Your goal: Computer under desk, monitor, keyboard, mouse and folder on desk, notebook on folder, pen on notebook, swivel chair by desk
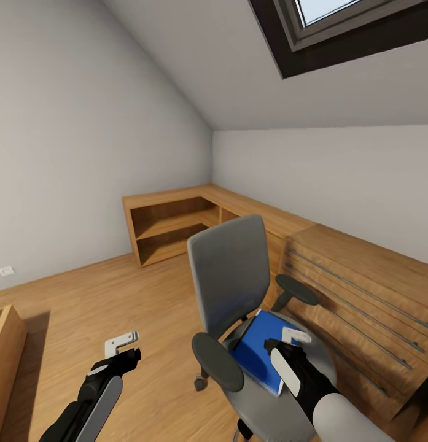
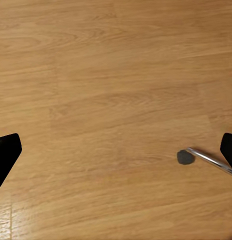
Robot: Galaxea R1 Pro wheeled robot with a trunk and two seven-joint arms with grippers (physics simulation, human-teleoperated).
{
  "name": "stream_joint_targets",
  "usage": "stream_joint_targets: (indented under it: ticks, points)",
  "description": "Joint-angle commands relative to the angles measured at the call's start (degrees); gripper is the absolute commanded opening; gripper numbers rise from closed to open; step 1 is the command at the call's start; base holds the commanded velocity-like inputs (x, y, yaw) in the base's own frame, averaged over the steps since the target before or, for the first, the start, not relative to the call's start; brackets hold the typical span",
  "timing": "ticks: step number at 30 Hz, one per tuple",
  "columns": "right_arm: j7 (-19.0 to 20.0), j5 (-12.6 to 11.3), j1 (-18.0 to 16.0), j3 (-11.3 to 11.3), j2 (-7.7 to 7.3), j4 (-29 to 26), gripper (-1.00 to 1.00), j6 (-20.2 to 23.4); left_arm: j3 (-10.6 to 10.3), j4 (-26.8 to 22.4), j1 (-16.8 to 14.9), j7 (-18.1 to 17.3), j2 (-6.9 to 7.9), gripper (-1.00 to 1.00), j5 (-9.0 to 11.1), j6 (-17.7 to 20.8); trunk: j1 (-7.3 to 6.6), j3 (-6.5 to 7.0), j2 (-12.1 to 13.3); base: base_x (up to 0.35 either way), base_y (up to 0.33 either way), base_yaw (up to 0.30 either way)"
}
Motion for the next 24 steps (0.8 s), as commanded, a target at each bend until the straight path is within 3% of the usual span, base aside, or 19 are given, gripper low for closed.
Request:
stream_joint_targets:
  ticks: [1, 5, 16, 24]
  points:
    - [-0.45, -0.35, -0.04, 0.29, -0.04, -0.09, 1.0, 0.24, -0.18, -0.06, -0.05, 0.57, 0.07, 1.0, 0.52, 0.07, 0.22, -0.25, -0.45, 0.0, 0.0, 0.0]
    - [-0.45, -0.34, -0.04, 0.22, -0.11, -0.08, 1.0, 0.28, -0.18, -0.06, -0.05, 0.57, 0.07, 1.0, 0.52, 0.07, 1.1, -0.96, -2.05, 0.0, 0.0, 0.0]
    - [-0.11, -0.57, -0.04, 0.13, -0.97, 0.02, 1.0, 0.33, -0.13, -0.03, -0.05, 0.57, 0.11, 1.0, 0.52, 0.07, 1.1, -0.96, -2.05, 0.0, 0.0, 0.0]
    - [2.42, -0.46, -0.04, -0.46, -1.24, 1.37, 1.0, 0.46, -0.09, -0.03, -0.05, 0.57, 0.17, 1.0, 0.52, 0.07, 1.1, -0.96, -2.05, 0.0, 0.0, 0.0]
